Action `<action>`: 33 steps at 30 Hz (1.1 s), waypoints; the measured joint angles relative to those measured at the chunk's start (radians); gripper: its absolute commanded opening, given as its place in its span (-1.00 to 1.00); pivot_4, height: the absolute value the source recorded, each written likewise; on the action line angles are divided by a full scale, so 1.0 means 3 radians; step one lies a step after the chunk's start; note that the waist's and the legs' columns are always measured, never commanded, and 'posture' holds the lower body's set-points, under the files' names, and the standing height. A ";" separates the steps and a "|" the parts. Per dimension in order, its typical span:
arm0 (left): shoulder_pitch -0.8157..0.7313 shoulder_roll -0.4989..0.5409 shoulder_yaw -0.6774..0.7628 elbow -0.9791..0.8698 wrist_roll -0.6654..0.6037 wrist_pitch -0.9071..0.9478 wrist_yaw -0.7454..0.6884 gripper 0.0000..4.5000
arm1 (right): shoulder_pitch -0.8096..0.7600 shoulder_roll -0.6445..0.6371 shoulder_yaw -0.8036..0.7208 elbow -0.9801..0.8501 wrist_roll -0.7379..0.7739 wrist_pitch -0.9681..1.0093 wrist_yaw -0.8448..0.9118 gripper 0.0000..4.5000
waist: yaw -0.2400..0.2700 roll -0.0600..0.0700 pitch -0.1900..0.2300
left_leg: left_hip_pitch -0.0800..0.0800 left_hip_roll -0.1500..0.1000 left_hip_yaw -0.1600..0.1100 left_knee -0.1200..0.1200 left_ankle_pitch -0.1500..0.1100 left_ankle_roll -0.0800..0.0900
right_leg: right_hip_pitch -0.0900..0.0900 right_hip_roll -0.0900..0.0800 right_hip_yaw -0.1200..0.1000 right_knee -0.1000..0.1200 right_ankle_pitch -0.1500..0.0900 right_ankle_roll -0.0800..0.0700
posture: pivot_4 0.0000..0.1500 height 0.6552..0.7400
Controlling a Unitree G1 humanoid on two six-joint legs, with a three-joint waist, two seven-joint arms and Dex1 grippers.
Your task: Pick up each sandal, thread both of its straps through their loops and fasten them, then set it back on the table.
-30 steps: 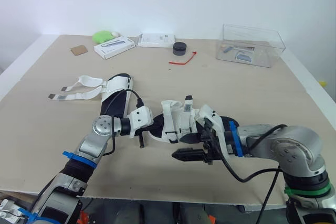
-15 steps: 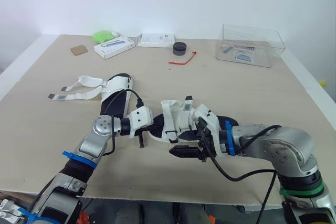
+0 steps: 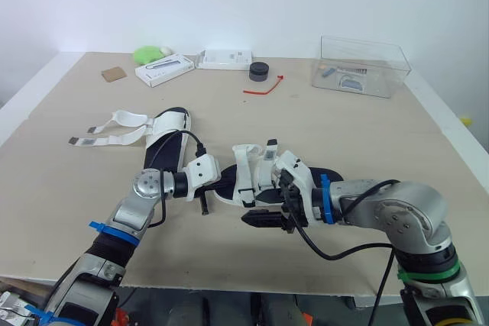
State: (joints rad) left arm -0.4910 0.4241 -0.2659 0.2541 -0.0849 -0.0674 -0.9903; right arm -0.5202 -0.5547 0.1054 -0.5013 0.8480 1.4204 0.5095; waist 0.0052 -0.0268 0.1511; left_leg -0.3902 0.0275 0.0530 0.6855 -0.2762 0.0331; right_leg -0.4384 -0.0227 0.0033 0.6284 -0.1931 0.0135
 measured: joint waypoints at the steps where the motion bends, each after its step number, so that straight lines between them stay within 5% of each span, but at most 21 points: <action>1: 0.0002 0.0001 0.0000 0.0000 0.0000 0.0000 0.0001 -1.00 | -0.0007 0.0017 -0.0006 0.0015 0.0000 0.0020 -0.0007 0.70 | 0.0000 0.0000 -0.0001 | 0.0002 0.0000 0.0000 0.0000 0.0000 0.0000 | 0.0001 0.0000 0.0000 0.0000 0.0000 0.0000 | 1.00 1.00; 33: 0.0003 -0.0004 -0.0001 -0.0013 0.0003 0.0000 0.0021 -1.00 | -0.0094 0.0438 -0.0373 0.0155 -0.0013 0.0660 -0.0344 0.70 | 0.0000 0.0001 0.0001 | -0.0011 0.0003 -0.0001 -0.0006 0.0000 -0.0001 | -0.0007 0.0000 -0.0008 -0.0001 -0.0002 0.0005 | 1.00 1.00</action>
State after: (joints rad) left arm -0.4901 0.4228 -0.2662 0.2501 -0.0840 -0.0675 -0.9841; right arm -0.5485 -0.4234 -0.0065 -0.4549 0.8441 1.6185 0.4061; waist 0.0051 -0.0265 0.1515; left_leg -0.3935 0.0283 0.0525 0.6837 -0.2762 0.0328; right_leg -0.4404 -0.0226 0.0010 0.6282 -0.1936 0.0149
